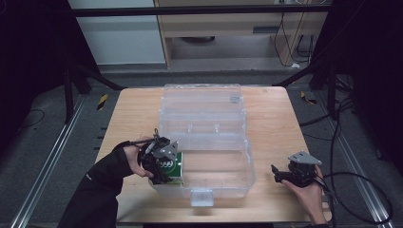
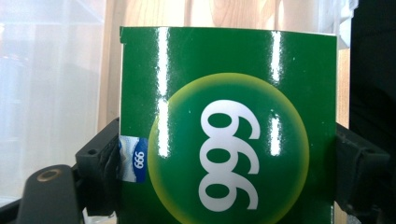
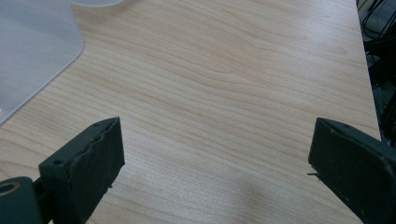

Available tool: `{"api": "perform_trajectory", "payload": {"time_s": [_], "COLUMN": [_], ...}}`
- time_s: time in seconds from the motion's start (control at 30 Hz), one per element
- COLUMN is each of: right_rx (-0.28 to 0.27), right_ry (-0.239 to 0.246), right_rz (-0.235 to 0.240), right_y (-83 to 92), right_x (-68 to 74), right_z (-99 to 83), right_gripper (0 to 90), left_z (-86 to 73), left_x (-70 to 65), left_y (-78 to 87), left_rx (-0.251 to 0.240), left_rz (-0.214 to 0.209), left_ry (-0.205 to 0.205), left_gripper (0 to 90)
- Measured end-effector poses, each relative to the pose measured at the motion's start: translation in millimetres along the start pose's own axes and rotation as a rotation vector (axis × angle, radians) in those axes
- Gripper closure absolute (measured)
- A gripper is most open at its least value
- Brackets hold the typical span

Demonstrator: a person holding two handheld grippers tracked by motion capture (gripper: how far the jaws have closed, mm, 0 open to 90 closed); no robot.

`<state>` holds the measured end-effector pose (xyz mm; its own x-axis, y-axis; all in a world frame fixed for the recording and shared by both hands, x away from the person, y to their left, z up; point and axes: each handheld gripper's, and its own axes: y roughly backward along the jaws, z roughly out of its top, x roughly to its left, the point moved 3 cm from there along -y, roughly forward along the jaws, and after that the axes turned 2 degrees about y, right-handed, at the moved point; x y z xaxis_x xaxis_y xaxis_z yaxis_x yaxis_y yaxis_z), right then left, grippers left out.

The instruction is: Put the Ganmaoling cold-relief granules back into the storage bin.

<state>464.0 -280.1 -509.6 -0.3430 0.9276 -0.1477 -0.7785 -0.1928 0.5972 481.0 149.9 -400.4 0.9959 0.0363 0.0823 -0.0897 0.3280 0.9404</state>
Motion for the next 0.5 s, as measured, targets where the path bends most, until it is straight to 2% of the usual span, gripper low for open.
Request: {"api": "perform_trajectory", "payload": {"time_s": [0.5], "right_rx": [0.009], "right_ry": [0.005], "right_rz": [0.001], "right_y": [-0.6], "right_x": [0.3], "right_z": [-0.7], "right_gripper": [3.7], "left_z": [-6.7], "left_x": [1.0], "left_y": [-15.5], "left_rx": [0.021], "left_rz": [-0.013], "left_ry": [0.014], "left_gripper": [14.2]}}
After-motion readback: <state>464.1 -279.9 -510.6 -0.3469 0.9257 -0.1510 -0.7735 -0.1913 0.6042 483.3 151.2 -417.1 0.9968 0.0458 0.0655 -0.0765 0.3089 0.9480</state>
